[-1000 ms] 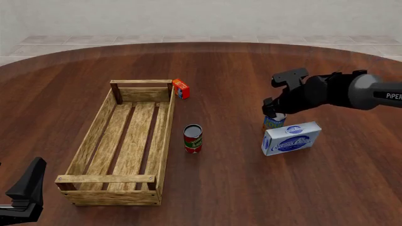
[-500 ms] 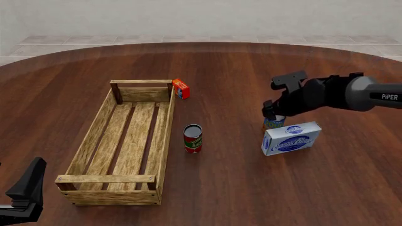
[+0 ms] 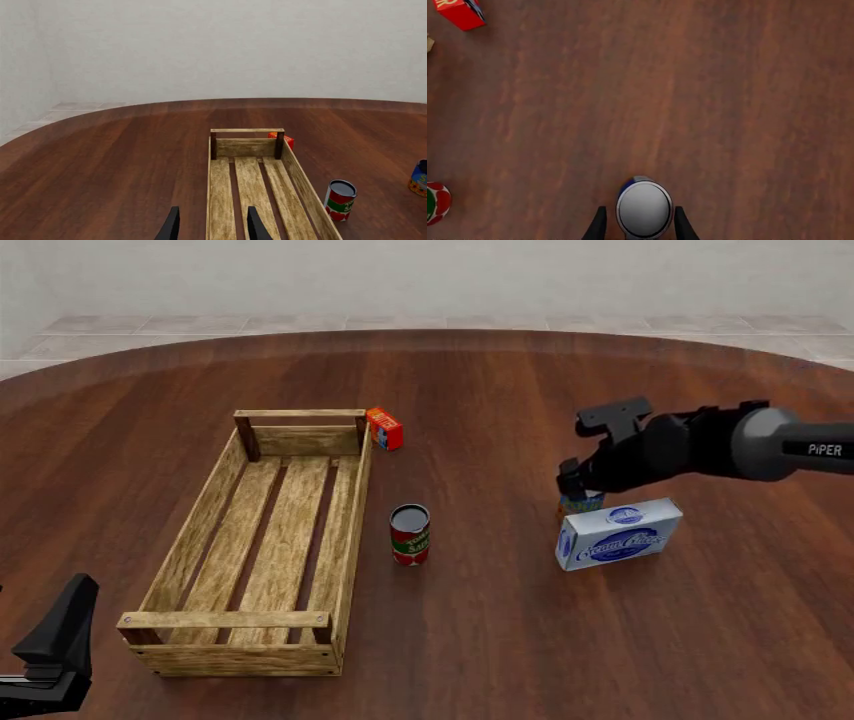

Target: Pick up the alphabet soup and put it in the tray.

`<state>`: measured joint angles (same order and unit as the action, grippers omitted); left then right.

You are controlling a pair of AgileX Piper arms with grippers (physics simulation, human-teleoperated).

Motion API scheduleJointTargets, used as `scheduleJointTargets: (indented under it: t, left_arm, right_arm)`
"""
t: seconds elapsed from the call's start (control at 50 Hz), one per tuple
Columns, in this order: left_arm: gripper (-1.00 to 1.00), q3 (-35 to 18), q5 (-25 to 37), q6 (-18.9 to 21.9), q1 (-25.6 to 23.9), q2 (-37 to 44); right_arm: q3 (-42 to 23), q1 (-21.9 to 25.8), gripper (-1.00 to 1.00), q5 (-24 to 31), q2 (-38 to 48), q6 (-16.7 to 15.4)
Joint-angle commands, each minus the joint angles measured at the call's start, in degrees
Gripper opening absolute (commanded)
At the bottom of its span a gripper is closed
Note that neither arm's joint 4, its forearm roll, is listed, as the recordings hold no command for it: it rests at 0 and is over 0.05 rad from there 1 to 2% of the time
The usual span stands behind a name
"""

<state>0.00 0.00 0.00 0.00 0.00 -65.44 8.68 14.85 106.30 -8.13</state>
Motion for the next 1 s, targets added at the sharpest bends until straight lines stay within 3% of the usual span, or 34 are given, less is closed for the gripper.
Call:
scheduleJointTargets:
  t: [0.02,1.0]
  left_arm:
    - [1.0,0.0,0.0,0.0,0.0,0.0]
    - [1.0,0.0,0.0,0.0,0.0,0.0]
  right_arm:
    - [0.41,0.38,1.0,-0.26,0.18,0.1]
    - [-0.1,-0.21,1.0,-2.49,3.7,0.71]
